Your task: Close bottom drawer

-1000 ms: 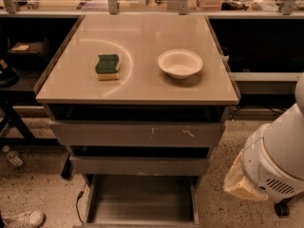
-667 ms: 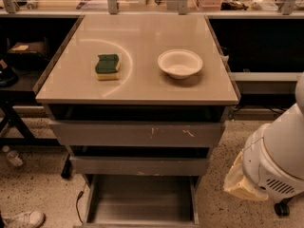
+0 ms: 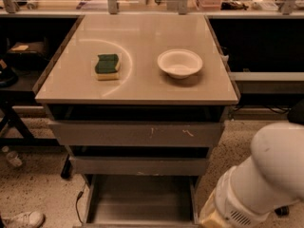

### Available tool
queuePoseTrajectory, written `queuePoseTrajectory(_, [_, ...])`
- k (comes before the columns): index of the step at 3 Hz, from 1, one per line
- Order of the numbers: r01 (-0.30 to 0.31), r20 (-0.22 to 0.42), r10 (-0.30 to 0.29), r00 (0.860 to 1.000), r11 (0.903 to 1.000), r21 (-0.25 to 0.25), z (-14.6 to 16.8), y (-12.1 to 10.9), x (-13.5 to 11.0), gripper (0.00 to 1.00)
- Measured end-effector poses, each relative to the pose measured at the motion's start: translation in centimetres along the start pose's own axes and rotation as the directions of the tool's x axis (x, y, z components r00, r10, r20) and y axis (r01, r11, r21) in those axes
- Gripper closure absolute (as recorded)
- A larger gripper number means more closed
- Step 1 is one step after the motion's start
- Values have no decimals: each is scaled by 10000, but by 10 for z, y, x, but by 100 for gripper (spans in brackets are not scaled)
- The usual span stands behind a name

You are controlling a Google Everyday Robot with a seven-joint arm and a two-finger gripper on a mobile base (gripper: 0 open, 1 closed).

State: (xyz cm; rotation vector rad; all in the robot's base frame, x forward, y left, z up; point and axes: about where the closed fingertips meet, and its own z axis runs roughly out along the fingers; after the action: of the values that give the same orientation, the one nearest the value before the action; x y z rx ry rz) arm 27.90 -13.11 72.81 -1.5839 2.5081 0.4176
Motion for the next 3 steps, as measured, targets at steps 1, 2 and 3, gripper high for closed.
queuePoseTrajectory(1, [-471,-26,470,9989,9938,-1004,91,11,14,100])
queuePoseTrajectory(2, [-949,223,1005,9947,9793,-1789,150,10,22,100])
queuePoseTrajectory(3, [-949,223,1004,9947,9793,-1789,150,10,22,100])
